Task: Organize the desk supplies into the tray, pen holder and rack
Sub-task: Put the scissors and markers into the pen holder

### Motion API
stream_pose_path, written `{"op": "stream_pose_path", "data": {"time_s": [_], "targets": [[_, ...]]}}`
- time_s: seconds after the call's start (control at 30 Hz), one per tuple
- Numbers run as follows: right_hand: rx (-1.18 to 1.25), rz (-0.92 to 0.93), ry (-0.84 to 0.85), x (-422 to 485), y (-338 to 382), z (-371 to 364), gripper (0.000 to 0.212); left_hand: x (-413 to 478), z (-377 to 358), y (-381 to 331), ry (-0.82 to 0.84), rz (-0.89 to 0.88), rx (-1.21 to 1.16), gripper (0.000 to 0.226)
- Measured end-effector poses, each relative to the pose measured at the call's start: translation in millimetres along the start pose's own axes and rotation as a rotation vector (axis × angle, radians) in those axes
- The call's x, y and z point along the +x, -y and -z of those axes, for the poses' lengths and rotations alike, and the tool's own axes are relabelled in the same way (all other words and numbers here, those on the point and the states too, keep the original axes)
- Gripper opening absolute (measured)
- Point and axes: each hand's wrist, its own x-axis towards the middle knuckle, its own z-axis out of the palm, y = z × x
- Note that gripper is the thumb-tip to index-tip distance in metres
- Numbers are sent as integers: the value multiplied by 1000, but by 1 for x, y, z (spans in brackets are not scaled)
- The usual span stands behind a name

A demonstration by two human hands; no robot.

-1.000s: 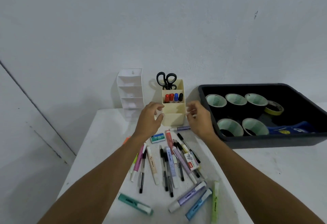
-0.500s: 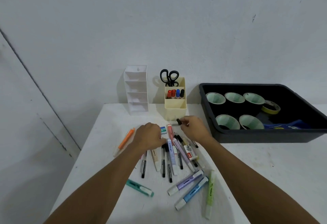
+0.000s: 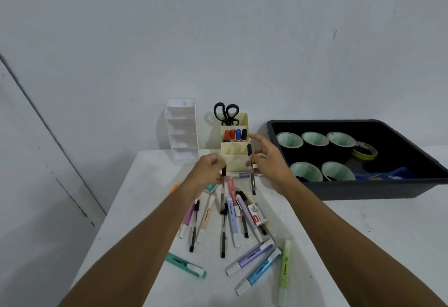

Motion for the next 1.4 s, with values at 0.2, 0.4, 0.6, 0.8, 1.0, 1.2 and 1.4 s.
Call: {"op": "stream_pose_path", "data": {"time_s": [0.2,0.4,0.6,0.8,1.0,1.2,1.4], "targets": [[176,-51,-32,7,15,1,43,10,4,-27,-18,-151,-289,16],[91,48,-110,24,14,7,35,22,3,-37,0,-201,-364,22],[8,150,-206,37,23,17,17,36,5,-50,-34,-318,-284,23],[-83,270,-347,45,29,20,11,49,3,-60,-74,-428,-206,27],[-234,293,-320,47,6,14,15,61,-10,-42,-90,-502,-3,17],[-436,251,-237,42,-14,9,14,68,-24,-14,-65,-521,217,15],[-391,198,-146,32,-18,10,32,69,-25,-8,-57,-545,270,18]]}}
